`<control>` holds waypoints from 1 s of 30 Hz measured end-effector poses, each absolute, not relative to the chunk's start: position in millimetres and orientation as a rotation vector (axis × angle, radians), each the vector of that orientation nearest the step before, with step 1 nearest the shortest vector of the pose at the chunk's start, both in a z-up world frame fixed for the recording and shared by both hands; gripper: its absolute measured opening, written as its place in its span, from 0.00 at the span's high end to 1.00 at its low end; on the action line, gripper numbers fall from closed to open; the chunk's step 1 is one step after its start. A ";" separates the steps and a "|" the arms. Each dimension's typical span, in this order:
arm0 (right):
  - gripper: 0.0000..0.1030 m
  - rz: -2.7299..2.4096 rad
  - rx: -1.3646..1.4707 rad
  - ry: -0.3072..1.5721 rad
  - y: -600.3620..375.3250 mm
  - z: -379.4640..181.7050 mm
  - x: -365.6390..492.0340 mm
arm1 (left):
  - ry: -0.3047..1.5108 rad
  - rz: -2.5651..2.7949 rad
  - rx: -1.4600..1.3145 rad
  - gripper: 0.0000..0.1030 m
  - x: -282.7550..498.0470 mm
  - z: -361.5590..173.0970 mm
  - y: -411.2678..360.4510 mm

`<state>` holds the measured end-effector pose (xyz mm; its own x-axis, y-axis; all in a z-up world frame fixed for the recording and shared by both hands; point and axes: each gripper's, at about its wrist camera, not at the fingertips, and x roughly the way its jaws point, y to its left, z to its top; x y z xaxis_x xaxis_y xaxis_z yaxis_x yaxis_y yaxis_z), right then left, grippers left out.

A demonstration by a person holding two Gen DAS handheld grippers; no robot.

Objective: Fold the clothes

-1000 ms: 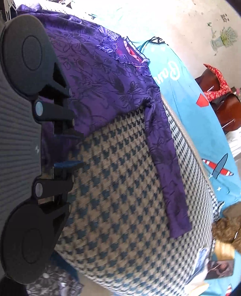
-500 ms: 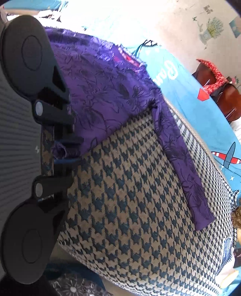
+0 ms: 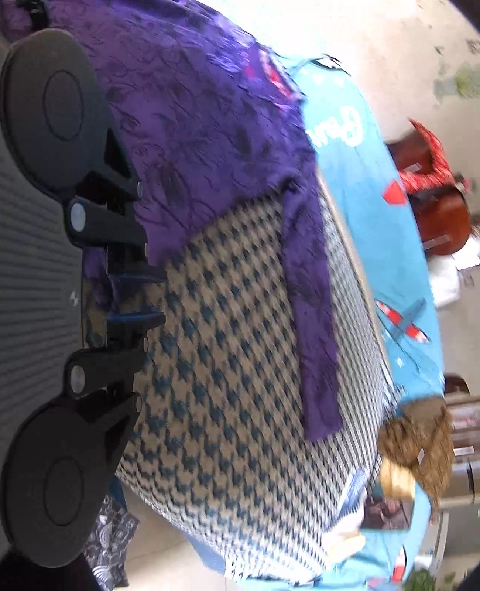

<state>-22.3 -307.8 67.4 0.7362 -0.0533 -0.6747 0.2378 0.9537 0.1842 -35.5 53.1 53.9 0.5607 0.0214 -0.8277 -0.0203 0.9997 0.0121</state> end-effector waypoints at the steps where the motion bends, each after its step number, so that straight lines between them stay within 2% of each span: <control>1: 0.81 -0.151 0.278 0.713 -308.5 69.4 -24.7 | 0.957 0.030 0.000 0.00 -37.3 56.6 53.9; 6: 0.81 -0.074 0.235 0.669 -294.4 78.0 -28.0 | 0.880 0.068 -0.064 0.00 -41.8 72.4 71.2; 16: 0.81 0.109 0.144 0.694 -248.5 84.8 -26.4 | 0.777 0.293 -0.208 0.00 -47.2 96.7 134.5; 18: 0.79 0.152 0.127 0.698 -238.1 86.7 -26.8 | 0.779 0.323 -0.241 0.00 -47.3 97.8 149.0; 20: 0.73 0.190 0.103 0.701 -226.8 88.0 -27.6 | 0.796 0.344 -0.283 0.00 -47.3 96.5 163.1; 30: 0.72 0.407 -0.048 0.693 -167.9 105.0 -9.6 | 0.876 0.387 -0.496 0.00 -32.5 79.3 223.4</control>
